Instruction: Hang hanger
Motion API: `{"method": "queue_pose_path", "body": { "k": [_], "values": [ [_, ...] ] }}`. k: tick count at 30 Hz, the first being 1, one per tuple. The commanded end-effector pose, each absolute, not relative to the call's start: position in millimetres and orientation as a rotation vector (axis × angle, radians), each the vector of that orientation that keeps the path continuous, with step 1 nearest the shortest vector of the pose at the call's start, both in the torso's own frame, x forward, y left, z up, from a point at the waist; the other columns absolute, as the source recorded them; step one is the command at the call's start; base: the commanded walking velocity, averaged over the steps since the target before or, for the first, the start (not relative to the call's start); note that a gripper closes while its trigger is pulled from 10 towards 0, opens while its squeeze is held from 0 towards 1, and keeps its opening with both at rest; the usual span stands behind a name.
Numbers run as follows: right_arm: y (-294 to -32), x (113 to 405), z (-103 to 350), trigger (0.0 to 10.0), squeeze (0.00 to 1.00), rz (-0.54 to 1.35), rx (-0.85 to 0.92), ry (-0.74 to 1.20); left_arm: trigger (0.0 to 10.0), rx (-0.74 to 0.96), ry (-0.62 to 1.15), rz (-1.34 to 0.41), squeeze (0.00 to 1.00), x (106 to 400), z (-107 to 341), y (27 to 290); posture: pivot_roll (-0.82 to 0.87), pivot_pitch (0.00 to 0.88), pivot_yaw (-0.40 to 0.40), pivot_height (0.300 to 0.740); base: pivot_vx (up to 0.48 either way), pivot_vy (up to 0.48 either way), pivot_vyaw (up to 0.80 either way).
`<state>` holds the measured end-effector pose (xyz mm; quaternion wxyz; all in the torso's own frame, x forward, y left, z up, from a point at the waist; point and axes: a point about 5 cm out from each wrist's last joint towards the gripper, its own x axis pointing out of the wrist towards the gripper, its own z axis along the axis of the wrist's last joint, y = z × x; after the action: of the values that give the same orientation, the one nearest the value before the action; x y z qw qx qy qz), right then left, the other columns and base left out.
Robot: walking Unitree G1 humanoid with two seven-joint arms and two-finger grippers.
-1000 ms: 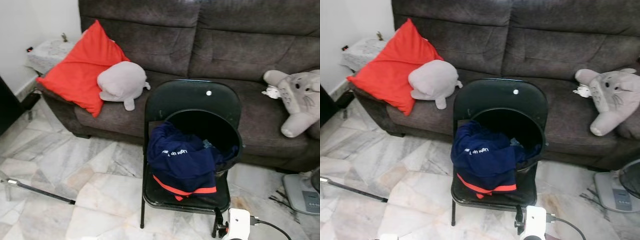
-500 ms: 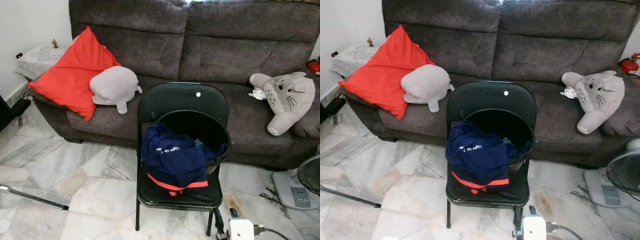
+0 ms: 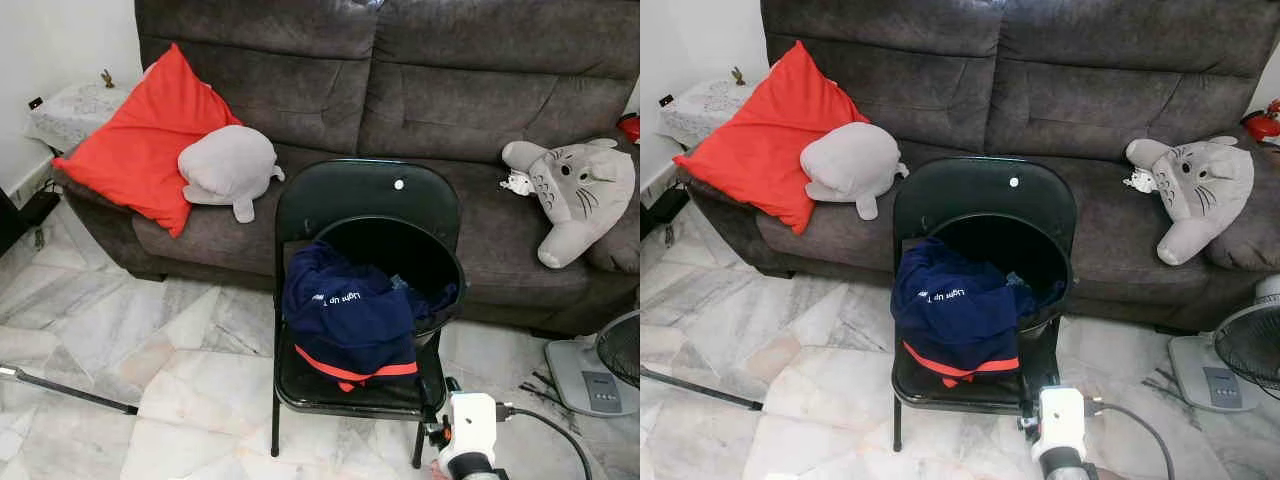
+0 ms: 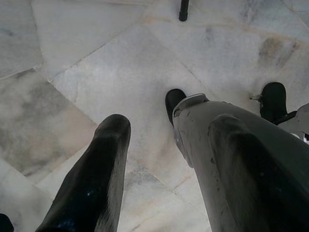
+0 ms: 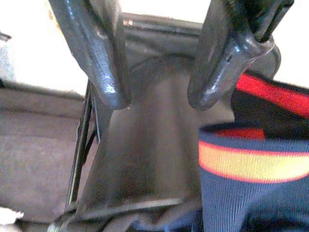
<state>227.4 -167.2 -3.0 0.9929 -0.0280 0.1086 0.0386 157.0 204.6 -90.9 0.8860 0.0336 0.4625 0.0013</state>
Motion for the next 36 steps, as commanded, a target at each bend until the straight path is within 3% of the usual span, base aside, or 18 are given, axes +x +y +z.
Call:
{"method": "queue_pose_path", "body": {
  "k": [1, 36],
  "values": [
    [-166.8, 226.8, -6.3, 10.0, 0.0, 0.087, -0.051, 0.239, 10.0, 0.078, 0.991, 0.005, 0.0, 149.8, -93.8, 206.7, -0.1, 0.103, 0.012, 0.721, 0.0, 0.0, 0.0],
    [-167.6, 251.4, 6.0, 10.0, 0.0, 0.134, -0.036, 0.148, 10.0, 0.083, 0.986, 0.006, 0.0, 152.6, -92.7, 206.9, -0.09, 0.113, 0.029, 0.721, 0.0, 0.0, 0.0]
  ]
}}
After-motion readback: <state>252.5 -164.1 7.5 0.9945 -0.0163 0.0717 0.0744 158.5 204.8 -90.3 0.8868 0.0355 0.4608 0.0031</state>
